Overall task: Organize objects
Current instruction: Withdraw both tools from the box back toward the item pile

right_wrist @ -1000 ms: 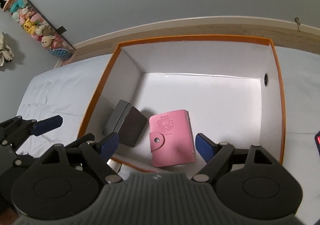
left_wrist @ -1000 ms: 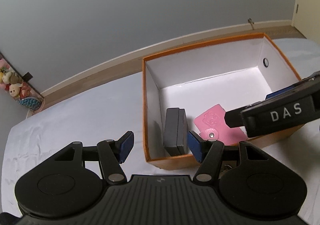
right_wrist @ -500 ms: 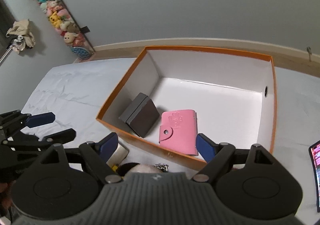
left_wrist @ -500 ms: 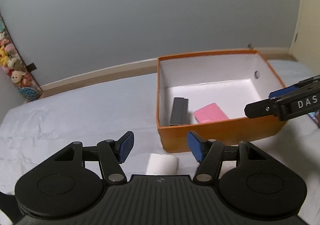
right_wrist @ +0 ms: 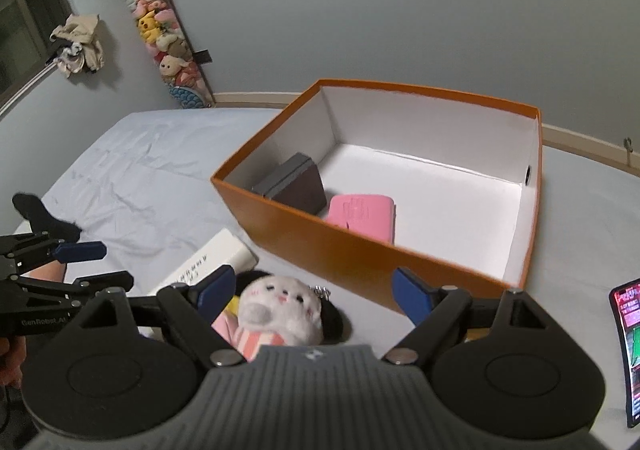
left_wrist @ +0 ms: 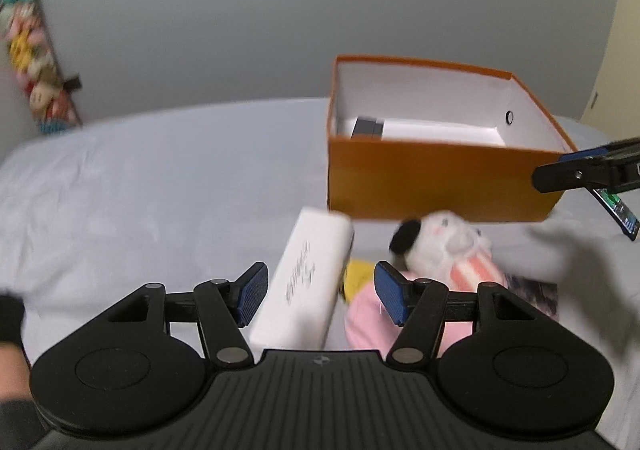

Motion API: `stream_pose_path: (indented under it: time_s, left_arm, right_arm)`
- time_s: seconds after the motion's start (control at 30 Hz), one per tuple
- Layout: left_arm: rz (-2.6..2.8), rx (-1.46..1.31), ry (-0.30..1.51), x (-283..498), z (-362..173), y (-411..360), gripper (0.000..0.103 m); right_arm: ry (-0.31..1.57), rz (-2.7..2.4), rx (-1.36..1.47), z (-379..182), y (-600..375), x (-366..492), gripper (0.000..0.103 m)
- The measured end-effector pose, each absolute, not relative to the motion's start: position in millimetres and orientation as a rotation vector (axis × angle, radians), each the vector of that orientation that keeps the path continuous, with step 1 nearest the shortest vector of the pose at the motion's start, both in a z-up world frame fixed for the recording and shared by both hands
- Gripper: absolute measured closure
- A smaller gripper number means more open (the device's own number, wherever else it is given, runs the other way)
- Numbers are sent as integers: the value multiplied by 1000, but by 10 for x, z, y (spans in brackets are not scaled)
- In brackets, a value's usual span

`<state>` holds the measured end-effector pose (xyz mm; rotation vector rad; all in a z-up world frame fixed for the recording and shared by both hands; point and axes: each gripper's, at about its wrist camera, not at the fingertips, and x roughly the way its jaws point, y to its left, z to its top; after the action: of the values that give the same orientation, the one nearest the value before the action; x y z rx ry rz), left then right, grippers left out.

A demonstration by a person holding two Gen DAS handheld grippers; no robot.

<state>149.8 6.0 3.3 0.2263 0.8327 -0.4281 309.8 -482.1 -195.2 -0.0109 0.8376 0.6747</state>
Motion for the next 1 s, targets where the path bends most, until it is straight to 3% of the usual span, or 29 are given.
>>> stream_pose_path:
  time_s: [0.37,1.0]
  left_arm:
    - [-394,165,864,1139,-337,484,31]
    - [-382,173,920,1041,-587,680,30]
  right_arm:
    - [881,690,-115,-2553,-4834,2800,15]
    - [870,767,-321,-3079,-4807,2683,13]
